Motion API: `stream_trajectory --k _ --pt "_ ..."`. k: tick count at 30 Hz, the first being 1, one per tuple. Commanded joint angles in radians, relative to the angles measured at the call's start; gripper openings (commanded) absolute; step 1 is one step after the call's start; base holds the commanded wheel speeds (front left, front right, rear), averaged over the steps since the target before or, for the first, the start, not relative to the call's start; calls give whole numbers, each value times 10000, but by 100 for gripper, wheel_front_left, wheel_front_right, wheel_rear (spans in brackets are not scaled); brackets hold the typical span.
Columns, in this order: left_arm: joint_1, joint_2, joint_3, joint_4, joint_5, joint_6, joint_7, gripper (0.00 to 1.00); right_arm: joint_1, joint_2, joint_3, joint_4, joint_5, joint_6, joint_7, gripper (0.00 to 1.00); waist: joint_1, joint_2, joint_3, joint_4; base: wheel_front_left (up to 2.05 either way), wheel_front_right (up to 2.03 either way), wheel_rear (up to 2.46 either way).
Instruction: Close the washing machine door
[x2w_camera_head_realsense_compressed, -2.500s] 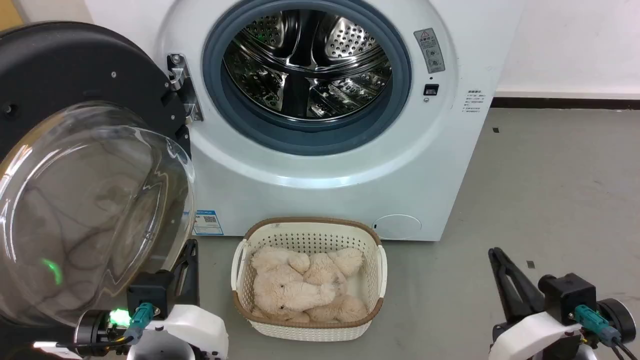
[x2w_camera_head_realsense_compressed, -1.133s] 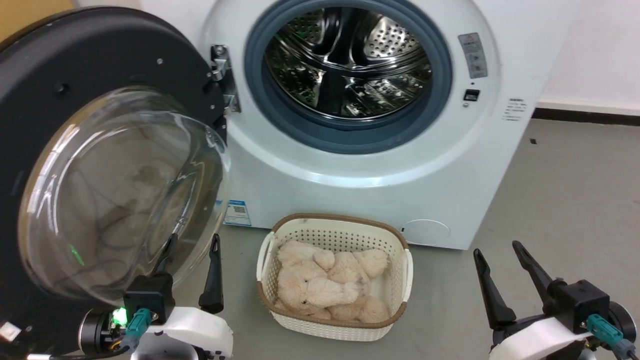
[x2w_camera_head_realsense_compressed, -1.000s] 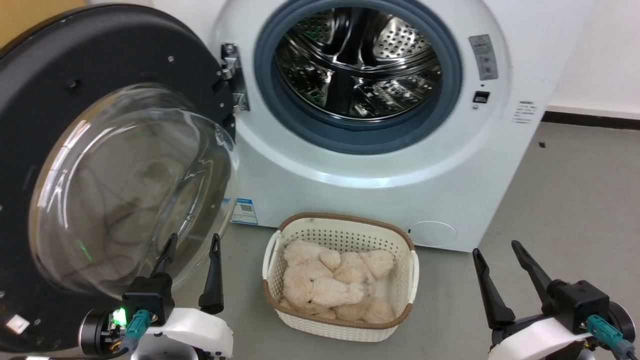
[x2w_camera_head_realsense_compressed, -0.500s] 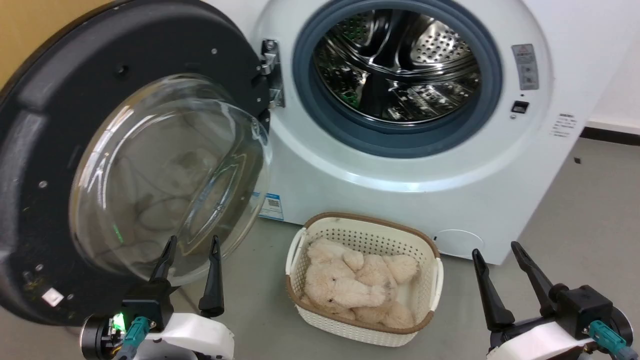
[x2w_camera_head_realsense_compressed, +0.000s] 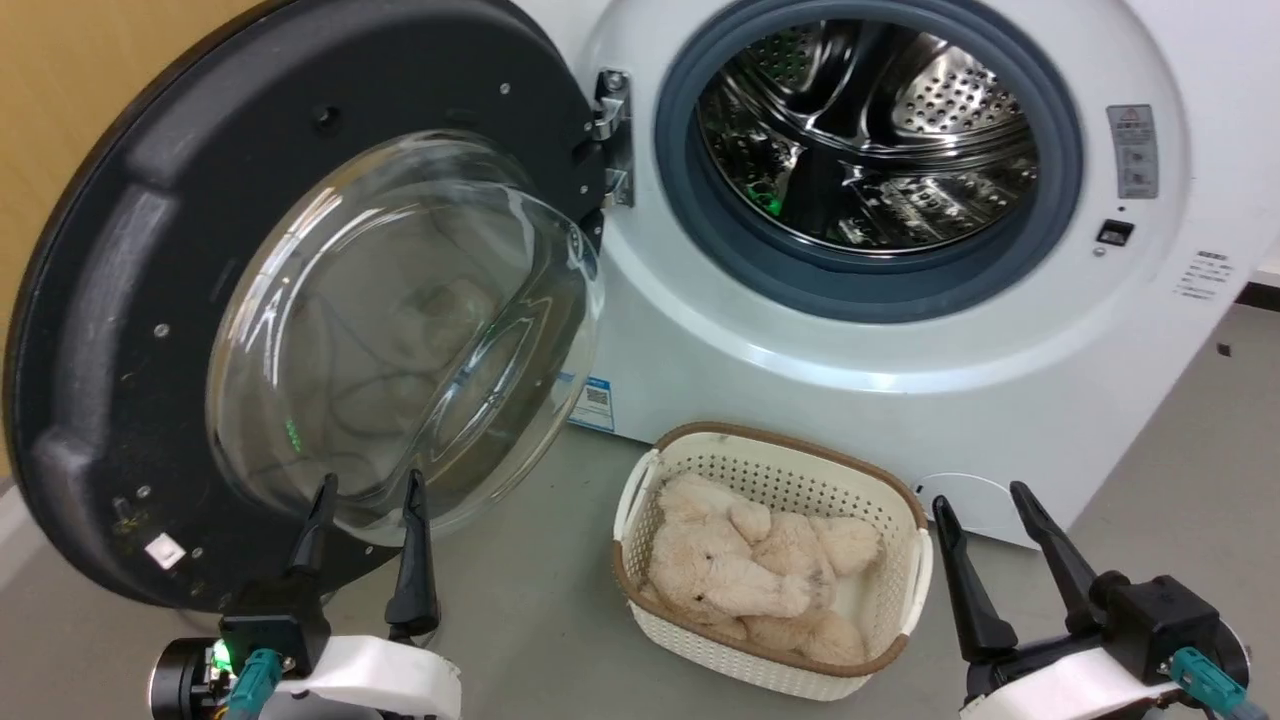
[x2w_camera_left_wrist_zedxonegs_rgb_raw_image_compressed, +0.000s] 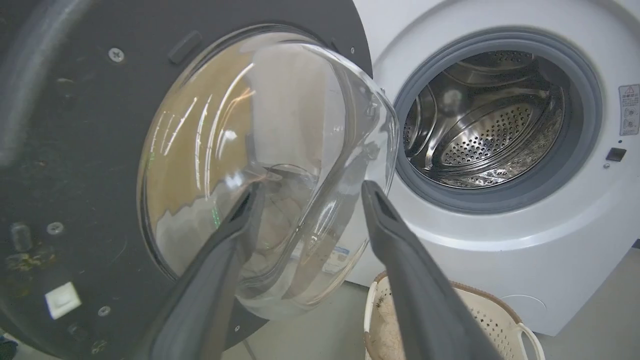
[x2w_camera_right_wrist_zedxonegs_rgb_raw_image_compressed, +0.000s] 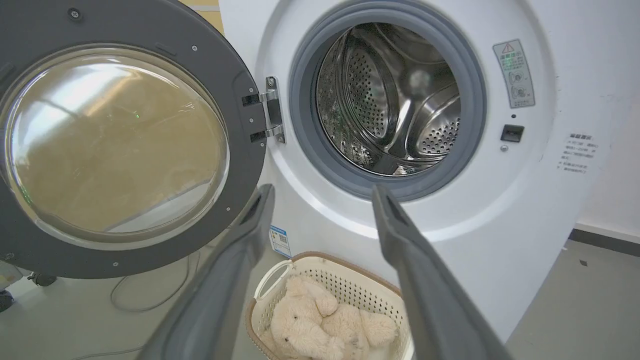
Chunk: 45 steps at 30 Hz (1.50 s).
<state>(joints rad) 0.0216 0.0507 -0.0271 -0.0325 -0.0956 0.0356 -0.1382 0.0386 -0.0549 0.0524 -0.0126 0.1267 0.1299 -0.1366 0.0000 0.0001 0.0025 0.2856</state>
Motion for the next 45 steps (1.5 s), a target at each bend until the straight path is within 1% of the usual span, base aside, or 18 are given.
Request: stream_trajectory --k 1,35,36,45 --pt "133 -3 19 -95 -97 72 -113 100 -1 -27 79 14 108 5 -129 100 0 -1 25 118 0 0 0" --pt "510 -4 25 -668 -622 495 -802 100 -291 -312 877 257 941 7 -818 100 0 -1 245 1605 0 0 0" --pt "585 -4 44 -747 -692 550 -907 100 -351 -337 987 303 1076 7 -922 100 0 -1 263 1829 0 0 0" --pt "650 -5 66 -878 -789 652 -1095 100 -415 -380 1181 379 1300 7 -1110 100 0 -1 286 2217 0 0 0"
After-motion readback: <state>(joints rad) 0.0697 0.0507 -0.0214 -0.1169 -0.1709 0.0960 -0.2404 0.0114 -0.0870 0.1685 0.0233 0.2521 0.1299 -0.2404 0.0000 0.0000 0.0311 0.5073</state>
